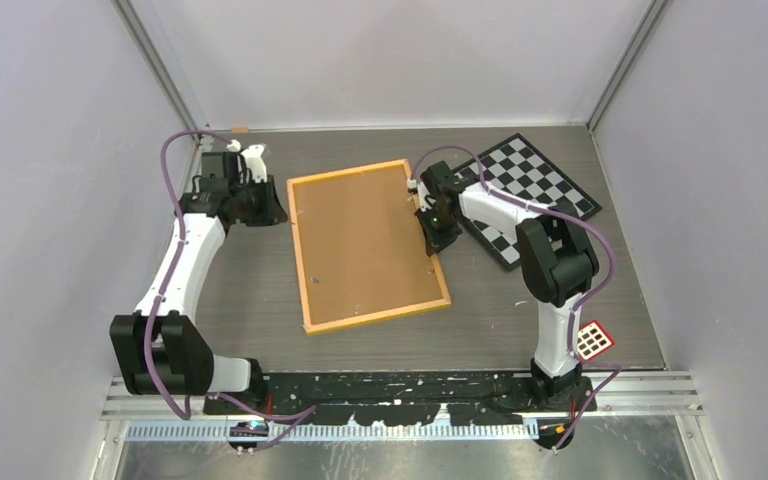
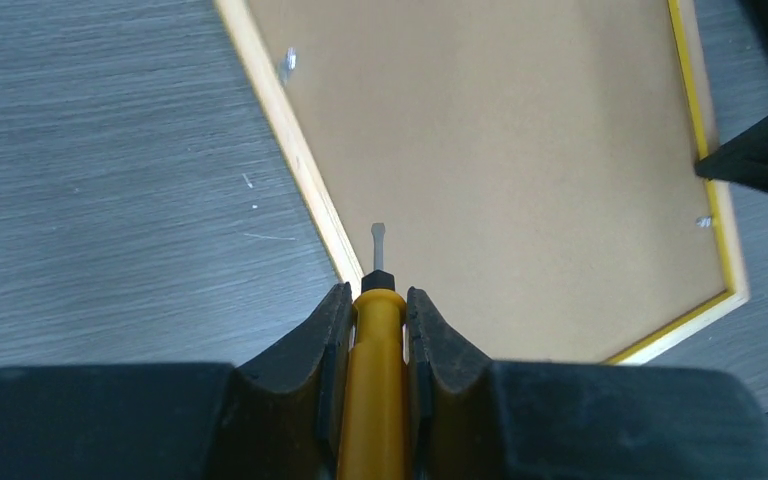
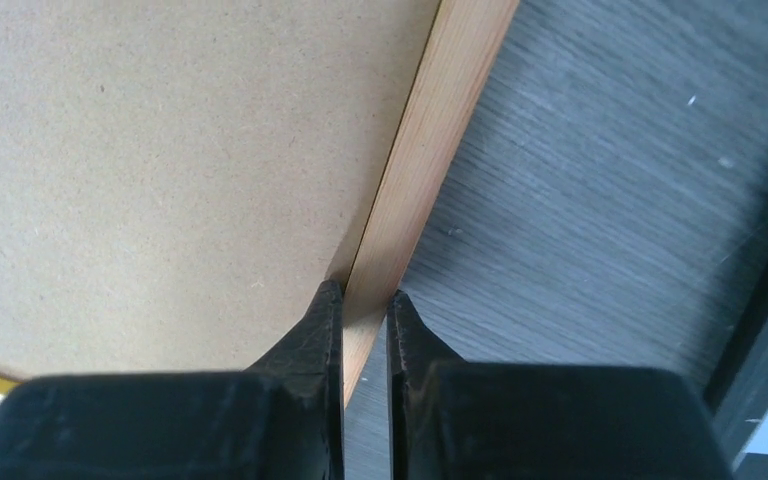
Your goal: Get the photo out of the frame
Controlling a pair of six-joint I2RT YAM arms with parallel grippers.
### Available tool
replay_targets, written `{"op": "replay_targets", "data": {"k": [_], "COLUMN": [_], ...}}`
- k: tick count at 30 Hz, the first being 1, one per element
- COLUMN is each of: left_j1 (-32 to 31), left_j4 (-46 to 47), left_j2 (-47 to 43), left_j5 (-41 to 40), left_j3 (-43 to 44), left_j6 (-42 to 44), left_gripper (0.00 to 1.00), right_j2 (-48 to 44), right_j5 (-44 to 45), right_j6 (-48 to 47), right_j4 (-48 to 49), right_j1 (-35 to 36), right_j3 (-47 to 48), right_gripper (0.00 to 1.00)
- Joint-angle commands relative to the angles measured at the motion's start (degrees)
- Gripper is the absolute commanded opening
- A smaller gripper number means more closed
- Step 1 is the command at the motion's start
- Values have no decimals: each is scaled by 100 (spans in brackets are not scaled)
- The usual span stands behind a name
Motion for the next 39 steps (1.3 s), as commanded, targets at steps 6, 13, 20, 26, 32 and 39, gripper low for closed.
{"op": "replay_targets", "data": {"k": [6,13,20,26,32,39], "left_j1": [20,-38,-75,-168,-199,-211], "left_j4": [-464,-856,-735,-528,-332,-172], "left_j2": [571,878,829,1035,1219,1429], "left_j5": [-155,-520,-585,-675,-702,-865], "left_j3": [652,576,190,110,63,36], "left_j6": [1483,2222,2550,2652,2682,2869], "left_gripper": [0,0,0,0,0,0], "right_j2": [514,692,662,704,738,768], "right_j5": [-49,92,63,-19,-48,-75], "right_j6": [-1743,-1110,-850,-743,-651,-459], "right_j4": [-666,-736,-668,-719,-714,-647], "right_j1": [-22,-27,-22,-24,-27,-21], "right_j3": [944,1092,1006,1028,1079,1082], "right_gripper": [1,1,1,1,1,1]}}
